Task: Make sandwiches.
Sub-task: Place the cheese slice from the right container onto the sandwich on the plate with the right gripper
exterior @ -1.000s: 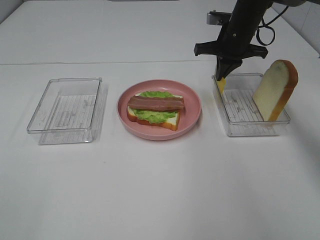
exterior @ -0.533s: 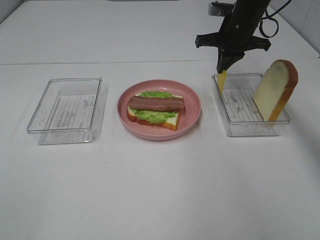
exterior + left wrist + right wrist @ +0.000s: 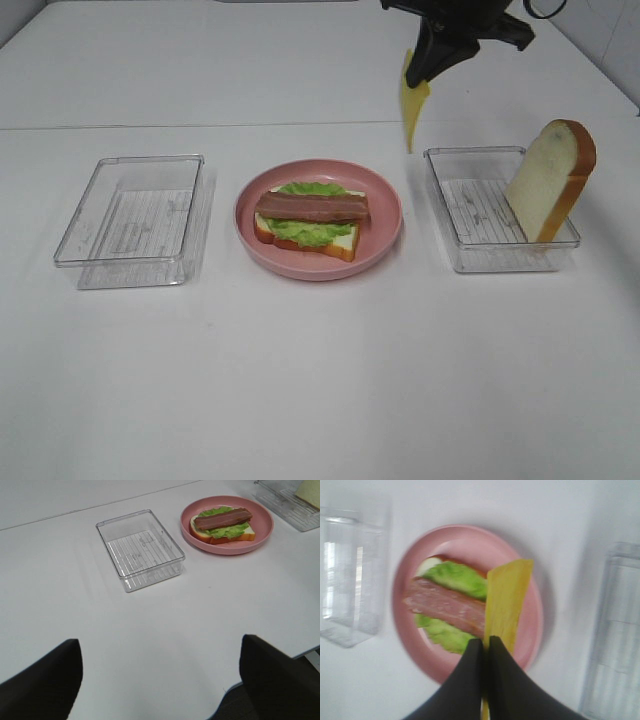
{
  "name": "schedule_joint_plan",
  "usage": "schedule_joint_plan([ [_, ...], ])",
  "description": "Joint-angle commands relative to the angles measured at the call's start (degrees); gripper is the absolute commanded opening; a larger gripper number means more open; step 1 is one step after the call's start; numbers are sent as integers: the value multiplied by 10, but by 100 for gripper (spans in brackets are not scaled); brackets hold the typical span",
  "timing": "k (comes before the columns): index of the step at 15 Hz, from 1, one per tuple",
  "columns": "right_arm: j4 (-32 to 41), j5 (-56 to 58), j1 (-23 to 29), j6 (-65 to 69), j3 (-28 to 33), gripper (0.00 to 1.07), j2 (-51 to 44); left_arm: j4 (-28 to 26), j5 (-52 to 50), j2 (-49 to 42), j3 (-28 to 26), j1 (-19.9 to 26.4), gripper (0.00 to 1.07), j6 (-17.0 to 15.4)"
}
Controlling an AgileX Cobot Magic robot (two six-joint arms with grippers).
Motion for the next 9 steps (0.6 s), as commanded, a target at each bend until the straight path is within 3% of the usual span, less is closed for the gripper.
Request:
schedule_joint_plan([
  [1,110,6,1,-45,-3,0,3,3,-6,-13,2,1,81,-1],
  [4,210,17,7,-69,-2,0,36,3,-6,-13,2,1,81,-1],
  [9,273,20,62,-88,-2,0,97,3,-6,-13,2,1,81,-1],
])
